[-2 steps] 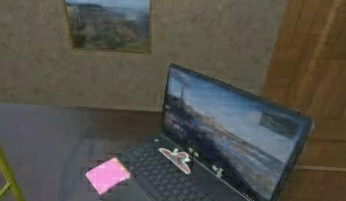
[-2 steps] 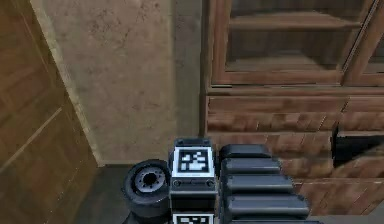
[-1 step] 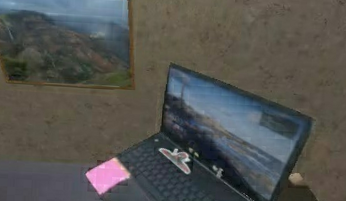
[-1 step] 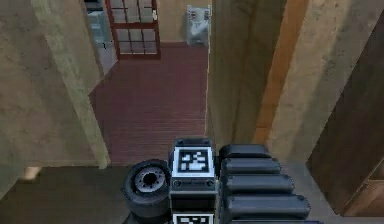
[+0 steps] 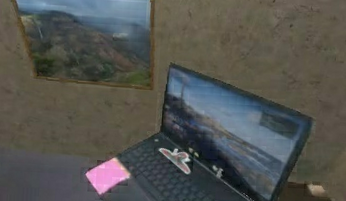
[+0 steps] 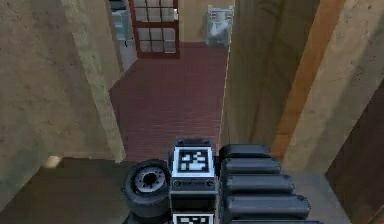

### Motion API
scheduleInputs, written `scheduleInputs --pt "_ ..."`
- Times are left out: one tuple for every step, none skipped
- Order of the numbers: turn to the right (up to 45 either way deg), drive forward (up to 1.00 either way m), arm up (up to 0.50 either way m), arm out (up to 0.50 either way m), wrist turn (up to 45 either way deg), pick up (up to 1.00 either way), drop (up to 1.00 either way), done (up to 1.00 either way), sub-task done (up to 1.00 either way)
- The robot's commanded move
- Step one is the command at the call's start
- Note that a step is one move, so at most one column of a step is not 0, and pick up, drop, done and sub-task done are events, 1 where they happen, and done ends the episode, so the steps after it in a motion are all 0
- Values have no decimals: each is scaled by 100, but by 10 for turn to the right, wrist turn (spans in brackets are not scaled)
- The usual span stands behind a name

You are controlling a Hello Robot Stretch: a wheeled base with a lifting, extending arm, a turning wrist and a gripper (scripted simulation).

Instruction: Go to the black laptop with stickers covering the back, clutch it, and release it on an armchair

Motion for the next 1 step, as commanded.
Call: scheduleInputs --pt "0 20 0 0 0 0 0 0 0"
